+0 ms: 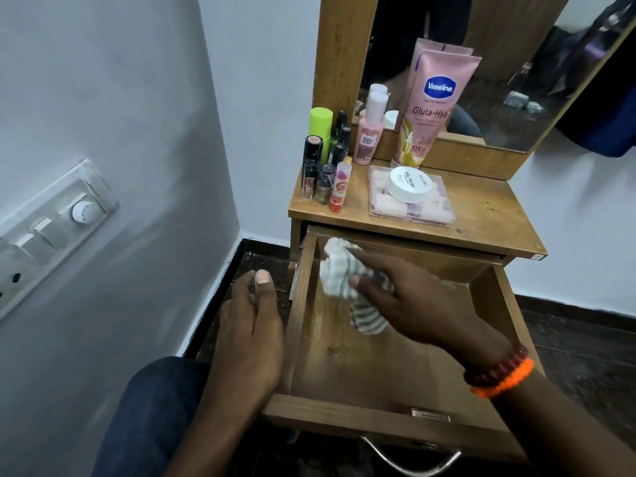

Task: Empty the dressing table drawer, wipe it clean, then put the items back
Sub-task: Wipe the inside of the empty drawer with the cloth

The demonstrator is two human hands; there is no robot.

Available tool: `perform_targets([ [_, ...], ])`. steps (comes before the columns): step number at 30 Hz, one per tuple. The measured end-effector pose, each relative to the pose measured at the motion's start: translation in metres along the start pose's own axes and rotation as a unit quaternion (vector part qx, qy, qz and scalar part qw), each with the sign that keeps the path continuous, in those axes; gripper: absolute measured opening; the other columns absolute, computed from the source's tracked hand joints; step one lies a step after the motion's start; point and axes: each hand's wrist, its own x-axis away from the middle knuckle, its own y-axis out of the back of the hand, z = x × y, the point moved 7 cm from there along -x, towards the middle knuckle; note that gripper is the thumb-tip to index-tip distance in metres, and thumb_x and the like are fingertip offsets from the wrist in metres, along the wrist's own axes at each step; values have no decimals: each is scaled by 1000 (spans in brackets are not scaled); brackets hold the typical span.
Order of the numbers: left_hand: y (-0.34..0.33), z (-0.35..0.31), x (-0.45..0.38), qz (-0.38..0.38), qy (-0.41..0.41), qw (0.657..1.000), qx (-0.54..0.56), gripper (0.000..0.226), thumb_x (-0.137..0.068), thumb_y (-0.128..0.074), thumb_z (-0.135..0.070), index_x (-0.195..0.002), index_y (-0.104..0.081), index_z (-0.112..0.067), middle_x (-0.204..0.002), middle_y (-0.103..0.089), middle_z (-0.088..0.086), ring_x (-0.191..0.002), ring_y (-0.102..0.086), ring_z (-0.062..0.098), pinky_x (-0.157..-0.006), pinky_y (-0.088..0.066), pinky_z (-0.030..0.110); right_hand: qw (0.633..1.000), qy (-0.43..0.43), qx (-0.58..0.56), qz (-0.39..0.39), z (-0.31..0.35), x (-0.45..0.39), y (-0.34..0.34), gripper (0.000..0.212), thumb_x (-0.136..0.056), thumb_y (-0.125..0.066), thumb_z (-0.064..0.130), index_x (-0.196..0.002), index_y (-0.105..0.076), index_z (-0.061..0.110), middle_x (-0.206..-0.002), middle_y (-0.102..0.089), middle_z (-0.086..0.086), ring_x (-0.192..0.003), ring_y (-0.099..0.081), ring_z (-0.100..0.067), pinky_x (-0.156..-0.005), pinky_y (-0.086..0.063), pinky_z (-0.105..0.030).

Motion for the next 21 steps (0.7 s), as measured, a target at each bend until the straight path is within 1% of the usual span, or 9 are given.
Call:
perform_targets([
  [2,0,0,0,2,3,1000,2,81,-84,-9,-84,-148,-36,-42,-153,-42,-10,-139,-40,13,-117,-31,45,992,17,116,44,2,17,-11,52,-103,-39,54,-154,-26,52,-131,-51,3,-123,-48,-18,-100,-36,-36],
  [4,0,0,1,4,3,1000,-1,81,-84,-9,-84,-149,-34,-43,-153,-42,-11,-138,-40,12,-115,-31,43,974,25,206,86,3,31,-30,54,-103,-31,62,-155,-21,54,-144,-40,1,-133,-36,-20,-111,-24,-42],
  [7,0,-1,1,1,1,1000,-6,80,-83,-9,-82,-147,-37,-43,-146,-44,-15,-129,-42,8,-108,-32,38,960,70,259,79,3,33,-47,57,-102,-22,65,-155,-27,46,-167,-18,3,-152,-16,-20,-122,-9,-51],
  [10,0,-2,2,-3,-1,1000,-10,77,-85,-12,-79,-145,-41,-41,-144,-46,-13,-128,-43,8,-109,-33,38,948,173,254,81,5,29,-54,51,-104,-43,50,-152,-42,33,-169,-22,-3,-156,-21,-21,-125,-20,-44],
  [13,0,-3,3,0,-4,1000,-10,71,-87,-13,-77,-139,-46,-41,-140,-51,-12,-128,-47,10,-110,-35,40,897,309,315,10,15,34,-48,35,-92,-68,39,-123,-70,23,-150,-51,-16,-137,-48,-29,-107,-48,-42],
  [15,0,-5,3,4,1,1000,-12,61,-89,-13,-76,-125,-50,-45,-128,-54,-15,-119,-50,7,-103,-36,38,853,409,324,-3,22,40,-51,23,-94,-66,32,-113,-73,20,-136,-60,-14,-124,-55,-25,-97,-50,-38],
  [18,0,-6,5,9,7,1000,-25,48,-90,-13,-74,-109,-48,-49,-118,-52,-21,-109,-50,2,-100,-35,35,813,487,316,45,24,39,-70,26,-103,-55,25,-120,-71,16,-132,-62,-10,-117,-58,-25,-96,-47,-39],
  [19,1,-6,5,3,0,999,-33,52,-91,-13,-74,-112,-51,-46,-119,-54,-17,-111,-51,6,-101,-37,37,812,495,303,61,21,34,-78,27,-104,-54,26,-123,-70,15,-133,-61,-10,-118,-57,-26,-97,-46,-41],
  [21,0,-7,6,-4,-12,999,-50,57,-92,-13,-72,-117,-53,-41,-119,-56,-9,-110,-51,10,-96,-37,36,841,469,255,88,9,20,-85,31,-103,-57,28,-129,-68,17,-136,-59,-10,-123,-55,-26,-101,-42,-43],
])
